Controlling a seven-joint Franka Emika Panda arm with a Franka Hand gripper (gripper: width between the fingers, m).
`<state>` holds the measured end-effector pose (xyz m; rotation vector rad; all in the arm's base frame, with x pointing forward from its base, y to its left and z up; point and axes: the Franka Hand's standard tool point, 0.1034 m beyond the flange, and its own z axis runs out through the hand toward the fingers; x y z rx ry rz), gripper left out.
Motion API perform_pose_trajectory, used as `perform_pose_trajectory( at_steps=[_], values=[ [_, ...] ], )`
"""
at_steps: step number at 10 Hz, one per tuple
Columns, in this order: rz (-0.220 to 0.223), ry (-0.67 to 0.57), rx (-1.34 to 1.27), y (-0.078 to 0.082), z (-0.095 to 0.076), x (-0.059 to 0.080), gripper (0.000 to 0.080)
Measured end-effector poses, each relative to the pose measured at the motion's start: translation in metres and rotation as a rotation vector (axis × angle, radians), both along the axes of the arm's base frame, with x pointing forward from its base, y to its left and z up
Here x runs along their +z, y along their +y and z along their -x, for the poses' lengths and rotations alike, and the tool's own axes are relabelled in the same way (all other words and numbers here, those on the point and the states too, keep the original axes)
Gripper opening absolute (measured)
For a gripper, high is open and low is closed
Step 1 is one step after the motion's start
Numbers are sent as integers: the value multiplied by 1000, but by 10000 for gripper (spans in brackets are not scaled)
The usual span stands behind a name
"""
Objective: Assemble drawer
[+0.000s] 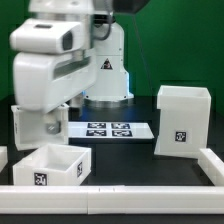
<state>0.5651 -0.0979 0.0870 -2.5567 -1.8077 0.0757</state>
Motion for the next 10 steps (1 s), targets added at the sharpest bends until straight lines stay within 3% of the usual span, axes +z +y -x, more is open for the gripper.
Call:
perform_pose_trajectory(
  at_steps=[4,5,7,10],
  values=[
    [-1,-1,0,3,0,1,649],
    [-2,-15,-30,18,7,8,649],
    [-7,-49,-90,64,47,24,649],
    [-7,-40,-71,62,49,21,649]
  ],
)
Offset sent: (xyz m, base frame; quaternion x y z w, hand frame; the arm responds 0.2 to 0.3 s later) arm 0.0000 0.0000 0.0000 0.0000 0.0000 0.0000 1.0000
